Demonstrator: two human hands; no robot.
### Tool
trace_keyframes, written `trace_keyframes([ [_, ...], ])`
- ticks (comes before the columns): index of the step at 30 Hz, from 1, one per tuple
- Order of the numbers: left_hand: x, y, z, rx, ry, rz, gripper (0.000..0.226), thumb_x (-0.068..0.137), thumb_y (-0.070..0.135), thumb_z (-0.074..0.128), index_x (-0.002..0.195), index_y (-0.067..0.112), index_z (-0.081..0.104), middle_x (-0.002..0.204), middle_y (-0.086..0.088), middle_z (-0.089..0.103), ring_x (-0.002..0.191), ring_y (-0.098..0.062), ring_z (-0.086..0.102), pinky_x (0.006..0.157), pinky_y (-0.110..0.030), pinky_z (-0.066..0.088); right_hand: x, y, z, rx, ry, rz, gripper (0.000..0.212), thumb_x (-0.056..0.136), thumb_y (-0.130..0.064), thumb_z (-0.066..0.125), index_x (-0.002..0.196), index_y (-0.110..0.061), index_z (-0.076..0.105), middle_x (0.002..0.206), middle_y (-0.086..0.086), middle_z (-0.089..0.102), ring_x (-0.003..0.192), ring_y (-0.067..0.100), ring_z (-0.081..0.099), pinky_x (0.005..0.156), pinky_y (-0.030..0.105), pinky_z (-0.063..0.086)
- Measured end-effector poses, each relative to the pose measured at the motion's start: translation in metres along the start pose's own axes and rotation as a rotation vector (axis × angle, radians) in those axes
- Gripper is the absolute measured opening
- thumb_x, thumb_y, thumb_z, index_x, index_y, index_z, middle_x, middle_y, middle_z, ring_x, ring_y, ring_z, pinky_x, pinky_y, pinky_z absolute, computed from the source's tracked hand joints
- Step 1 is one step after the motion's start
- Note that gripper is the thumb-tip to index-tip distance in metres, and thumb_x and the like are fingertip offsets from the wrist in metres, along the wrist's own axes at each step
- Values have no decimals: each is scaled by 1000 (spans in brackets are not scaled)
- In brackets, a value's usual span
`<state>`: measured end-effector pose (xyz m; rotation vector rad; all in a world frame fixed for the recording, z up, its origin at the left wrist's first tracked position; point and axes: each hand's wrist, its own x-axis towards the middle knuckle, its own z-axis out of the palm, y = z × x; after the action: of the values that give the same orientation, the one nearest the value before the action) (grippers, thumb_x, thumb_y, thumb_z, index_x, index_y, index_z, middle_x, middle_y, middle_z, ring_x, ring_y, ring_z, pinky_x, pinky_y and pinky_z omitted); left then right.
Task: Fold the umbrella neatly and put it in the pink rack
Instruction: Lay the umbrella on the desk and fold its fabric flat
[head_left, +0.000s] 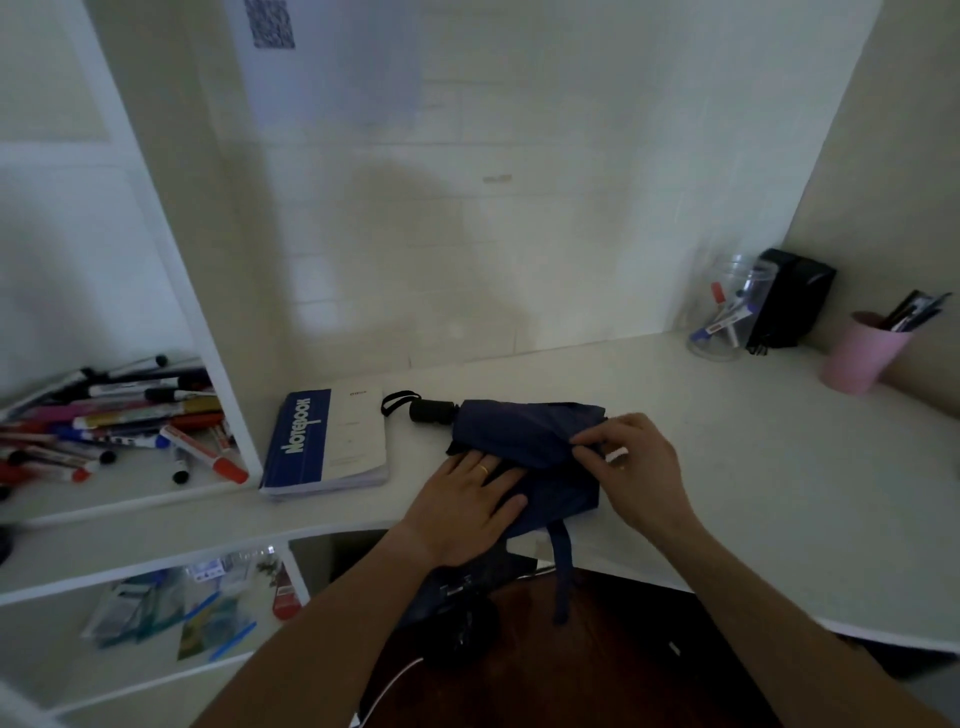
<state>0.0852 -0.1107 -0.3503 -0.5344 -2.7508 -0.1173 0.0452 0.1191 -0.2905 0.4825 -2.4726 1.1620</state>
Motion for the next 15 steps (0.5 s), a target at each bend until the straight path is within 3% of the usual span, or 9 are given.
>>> trace_keyframes([
  [5,0,2,-2,20,27,-19,53,106,50,23,154,31,37,153,-14,36,133,-34,38,108,-44,42,-5,-3,5,239,-21,240,48,74,-12,85,113,-21,59,93,-3,69,79,13,67,68,18,50],
  [8,-1,2,2,26,47,-1,54,107,50,25,155,28,38,136,-14,45,119,-32,44,101,-44,47,6,-5,5,262,-1,345,30,77,-11,83,102,-14,69,88,0,72,76,10,66,63,14,46],
  [12,-2,3,-4,-89,55,-51,57,104,55,34,154,27,40,134,-9,48,120,-26,45,101,-39,49,8,-2,1,746,-13,544,19,88,-16,74,102,-4,72,87,11,73,66,19,67,56,25,50],
  [15,-3,7,-16,-421,74,-272,63,91,57,61,143,28,39,131,4,56,120,-12,50,100,-34,49,3,7,1,848,-160,591,24,96,-19,63,112,-1,68,106,15,75,93,27,74,77,33,57],
])
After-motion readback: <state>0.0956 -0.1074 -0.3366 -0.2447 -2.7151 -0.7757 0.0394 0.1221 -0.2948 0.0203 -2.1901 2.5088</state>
